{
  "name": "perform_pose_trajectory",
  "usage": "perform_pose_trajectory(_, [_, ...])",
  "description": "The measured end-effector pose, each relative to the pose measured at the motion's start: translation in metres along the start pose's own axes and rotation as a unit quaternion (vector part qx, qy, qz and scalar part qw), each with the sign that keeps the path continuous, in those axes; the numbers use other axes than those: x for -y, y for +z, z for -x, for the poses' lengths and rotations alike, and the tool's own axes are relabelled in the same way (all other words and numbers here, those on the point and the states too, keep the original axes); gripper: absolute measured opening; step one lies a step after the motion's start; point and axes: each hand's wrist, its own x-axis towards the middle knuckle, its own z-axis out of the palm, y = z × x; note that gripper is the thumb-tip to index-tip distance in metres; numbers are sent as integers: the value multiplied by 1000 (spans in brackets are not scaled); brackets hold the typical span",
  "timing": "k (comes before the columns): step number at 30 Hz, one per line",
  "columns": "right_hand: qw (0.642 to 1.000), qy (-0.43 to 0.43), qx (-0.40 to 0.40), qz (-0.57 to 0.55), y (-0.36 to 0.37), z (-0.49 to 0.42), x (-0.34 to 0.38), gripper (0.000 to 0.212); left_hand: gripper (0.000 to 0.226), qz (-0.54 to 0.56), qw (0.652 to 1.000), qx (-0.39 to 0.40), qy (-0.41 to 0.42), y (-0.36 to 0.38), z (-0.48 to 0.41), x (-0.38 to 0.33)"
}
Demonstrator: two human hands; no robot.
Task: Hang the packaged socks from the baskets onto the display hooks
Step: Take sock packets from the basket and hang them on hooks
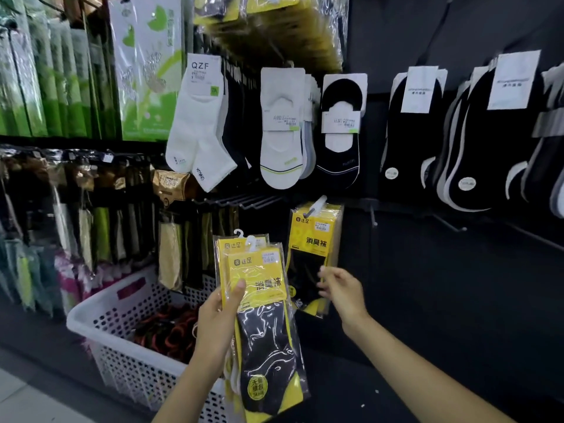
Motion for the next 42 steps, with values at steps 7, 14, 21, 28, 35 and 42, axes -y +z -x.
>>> perform_pose_trajectory(7, [988,-98,117,9,6,58,24,22,30,58,997,41,1,22,16,-7])
perform_pose_trajectory(14, [983,-83,153,-60,-2,70,32,18,32,45,998,5,37,27,25,-14])
perform_pose_trajectory(21, [988,-61,103,-96,-11,60,37,12,39,4,996,-60,59,10,23,-21])
perform_pose_trajectory(28, [996,-71,34,-30,-5,24,58,12,31,-8,989,-134,62,-19,2,-24])
perform_pose_trajectory(35, [998,-53,14,14,12,-5,52,14,22,-1,988,-147,56,-28,-11,-26])
perform_pose_trajectory(42, [999,6,-32,-25,18,-33,33,17,17,4,990,-126,60,-26,-19,-22])
